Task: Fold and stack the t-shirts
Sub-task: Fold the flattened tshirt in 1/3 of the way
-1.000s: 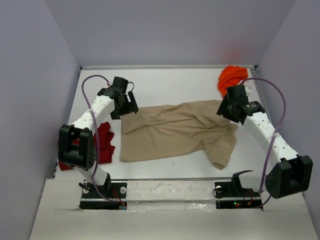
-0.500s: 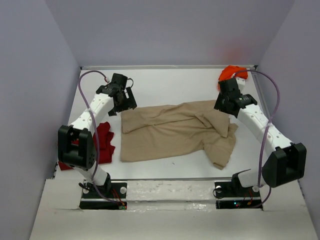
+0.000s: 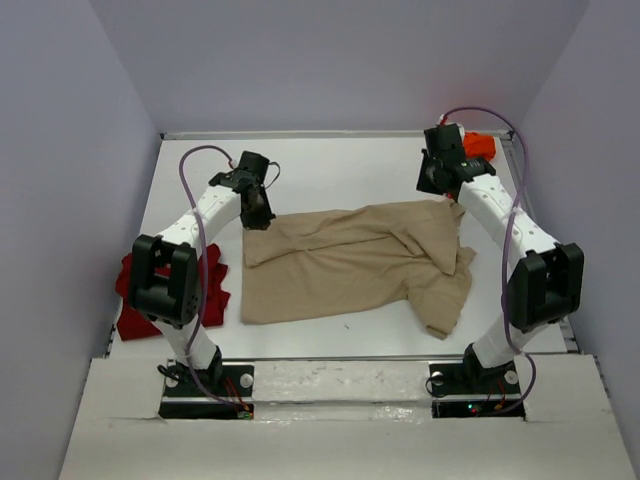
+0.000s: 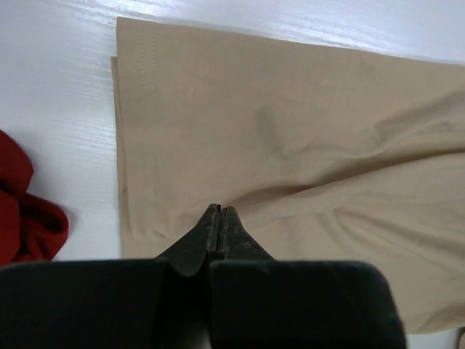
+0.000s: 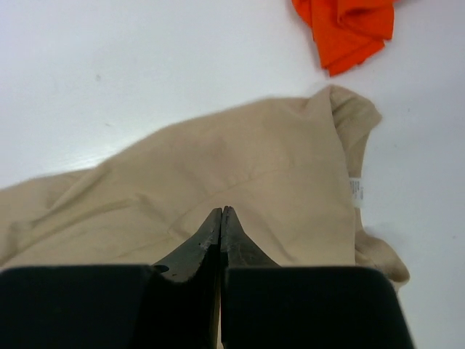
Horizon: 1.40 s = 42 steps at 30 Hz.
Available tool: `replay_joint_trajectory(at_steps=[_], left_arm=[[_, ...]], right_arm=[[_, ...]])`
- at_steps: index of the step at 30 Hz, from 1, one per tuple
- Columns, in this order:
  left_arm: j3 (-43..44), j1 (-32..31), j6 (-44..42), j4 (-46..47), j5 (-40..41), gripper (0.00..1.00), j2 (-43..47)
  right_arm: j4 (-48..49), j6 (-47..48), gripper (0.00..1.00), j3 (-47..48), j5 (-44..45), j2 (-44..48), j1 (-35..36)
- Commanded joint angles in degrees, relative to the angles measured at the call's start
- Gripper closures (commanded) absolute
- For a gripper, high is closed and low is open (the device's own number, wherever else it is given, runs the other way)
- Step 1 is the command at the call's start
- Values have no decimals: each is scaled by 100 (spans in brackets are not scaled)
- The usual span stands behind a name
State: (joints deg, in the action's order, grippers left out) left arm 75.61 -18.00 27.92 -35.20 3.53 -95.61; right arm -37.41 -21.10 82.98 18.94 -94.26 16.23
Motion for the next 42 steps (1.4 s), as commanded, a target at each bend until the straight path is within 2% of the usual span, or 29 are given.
replay_joint_trajectory(at_steps=[1, 4, 6, 7, 13, 23, 30, 42], left_arm=[[85, -19, 3, 171, -19, 100, -317], [225, -81, -24, 189, -10, 100, -563], [304, -116, -32, 198, -2, 100, -677], [305, -116, -24, 206, -10, 100, -704], [349, -160, -68, 277, -142, 100, -836], [814, -151, -103, 163, -195, 100, -1073], [858, -178, -85, 207, -483, 100, -1249], [955, -160, -103, 145, -766, 100, -1689]], right_arm=[[304, 335, 100, 666, -285, 40, 47], [16, 554, 100, 1008, -531, -688, 47], [-536, 441, 100, 1403, -497, -1476, 47], [-496, 388, 100, 1327, -505, -1594, 47], [321, -24, 100, 519, -1321, -1570, 47], [577, -131, 100, -97, -1314, -1359, 47], [621, -105, 100, -195, -1288, -1174, 47], [621, 238, 100, 183, -1411, -1815, -67]])
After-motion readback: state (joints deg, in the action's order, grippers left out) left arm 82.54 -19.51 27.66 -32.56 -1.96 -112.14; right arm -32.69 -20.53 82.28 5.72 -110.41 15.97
